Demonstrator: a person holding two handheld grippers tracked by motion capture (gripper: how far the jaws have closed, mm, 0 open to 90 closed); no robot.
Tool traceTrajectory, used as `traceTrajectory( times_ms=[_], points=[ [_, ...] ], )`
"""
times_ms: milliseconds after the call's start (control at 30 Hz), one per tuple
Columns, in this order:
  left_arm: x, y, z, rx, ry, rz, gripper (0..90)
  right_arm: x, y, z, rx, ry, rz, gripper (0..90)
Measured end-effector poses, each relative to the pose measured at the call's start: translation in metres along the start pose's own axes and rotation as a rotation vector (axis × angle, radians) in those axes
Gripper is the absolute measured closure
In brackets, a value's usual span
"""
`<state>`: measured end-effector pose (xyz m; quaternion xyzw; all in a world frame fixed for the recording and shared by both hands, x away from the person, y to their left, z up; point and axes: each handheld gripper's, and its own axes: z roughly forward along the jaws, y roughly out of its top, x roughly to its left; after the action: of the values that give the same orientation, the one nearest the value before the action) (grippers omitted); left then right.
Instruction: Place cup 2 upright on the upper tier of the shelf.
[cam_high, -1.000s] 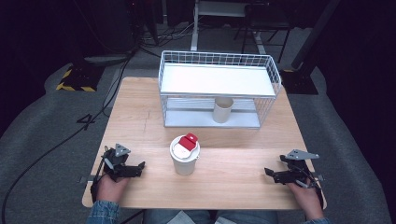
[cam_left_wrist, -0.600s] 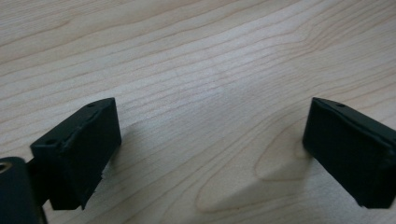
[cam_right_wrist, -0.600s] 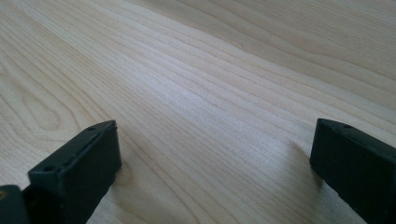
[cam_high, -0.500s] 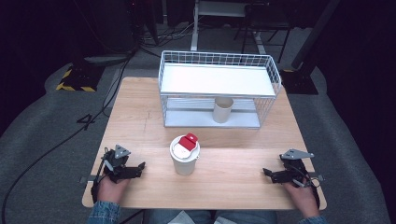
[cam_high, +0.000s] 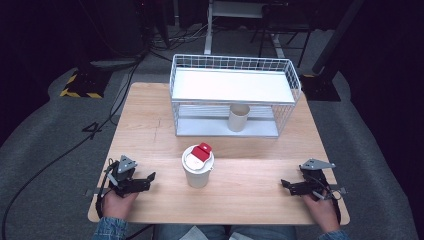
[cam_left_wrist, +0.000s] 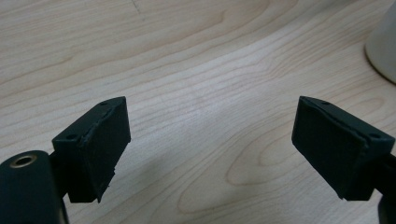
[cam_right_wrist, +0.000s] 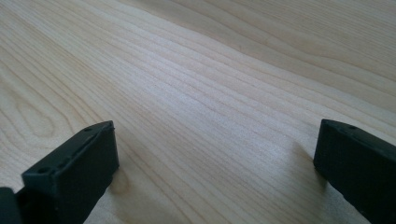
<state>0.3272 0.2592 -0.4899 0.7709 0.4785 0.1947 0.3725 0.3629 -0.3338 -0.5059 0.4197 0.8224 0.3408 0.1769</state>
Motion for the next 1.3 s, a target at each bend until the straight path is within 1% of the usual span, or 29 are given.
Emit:
traceTrajectory(
  times_ms=[33, 67, 133, 233, 267, 333, 433, 467, 500, 600, 733, 767, 833, 967, 1033, 1100, 1300],
  points=[
    [-0.001, 0.0, 0.0, -0.011, -0.003, -0.009, 12.2, 0.0, 0.0, 0.0, 0.0, 0.0, 0.0, 0.1],
    [-0.003, 0.002, -0.001, -0.017, -0.009, -0.008, 12.2, 0.0, 0.0, 0.0, 0.0, 0.0, 0.0, 0.1],
    [-0.005, 0.003, -0.003, -0.024, -0.013, 0.003, 12.3, 0.0, 0.0, 0.0, 0.0, 0.0, 0.001, 0.2],
    [-0.012, 0.006, -0.006, -0.052, -0.033, 0.015, 12.2, 0.0, 0.001, 0.001, 0.0, -0.004, 0.004, 0.2],
    [-0.015, 0.008, -0.008, -0.059, -0.045, 0.02, 12.2, 0.0, 0.001, 0.001, 0.0, -0.004, 0.005, 0.1],
    [-0.02, 0.011, -0.01, -0.076, -0.054, 0.036, 12.2, 0.001, 0.001, 0.001, 0.0, -0.005, 0.006, 0.2],
    [-0.028, 0.015, -0.013, -0.091, -0.074, 0.049, 12.2, 0.001, 0.001, 0.001, 0.0, -0.006, 0.007, 0.1],
    [-0.03, 0.017, -0.013, -0.093, -0.086, 0.062, 12.1, 0.001, 0.001, 0.001, 0.0, -0.006, 0.007, 0.1],
    [-0.032, 0.017, -0.013, -0.095, -0.104, 0.058, 11.7, 0.001, 0.001, 0.001, 0.0, -0.006, 0.007, 0.1],
    [-0.04, 0.018, -0.013, -0.096, -0.146, 0.068, 10.8, 0.001, 0.001, 0.001, 0.0, -0.006, 0.007, 0.1],
    [-0.051, 0.02, -0.016, -0.11, -0.175, 0.106, 10.7, 0.001, 0.001, 0.001, 0.0, -0.006, 0.007, 0.1],
    [-0.053, 0.02, -0.017, -0.112, -0.183, 0.105, 10.6, 0.001, 0.001, 0.001, 0.0, -0.006, 0.007, 0.1],
    [-0.059, 0.021, -0.018, -0.123, -0.199, 0.122, 10.4, 0.001, 0.001, 0.001, 0.0, -0.006, 0.007, 0.2],
    [-0.069, 0.024, -0.015, -0.141, -0.231, 0.128, 9.4, 0.001, 0.001, 0.001, 0.0, -0.006, 0.006, 0.1],
    [-0.074, 0.025, -0.012, -0.14, -0.248, 0.148, 8.1, 0.001, 0.001, 0.001, 0.0, -0.006, 0.007, 0.2],
    [-0.079, 0.026, -0.009, -0.14, -0.258, 0.161, 6.8, 0.0, 0.001, 0.001, 0.0, -0.006, 0.006, 0.2],
    [-0.089, 0.03, -0.005, -0.151, -0.284, 0.173, 4.6, 0.001, 0.001, 0.001, 0.0, -0.006, 0.007, 0.1]
  ],
)
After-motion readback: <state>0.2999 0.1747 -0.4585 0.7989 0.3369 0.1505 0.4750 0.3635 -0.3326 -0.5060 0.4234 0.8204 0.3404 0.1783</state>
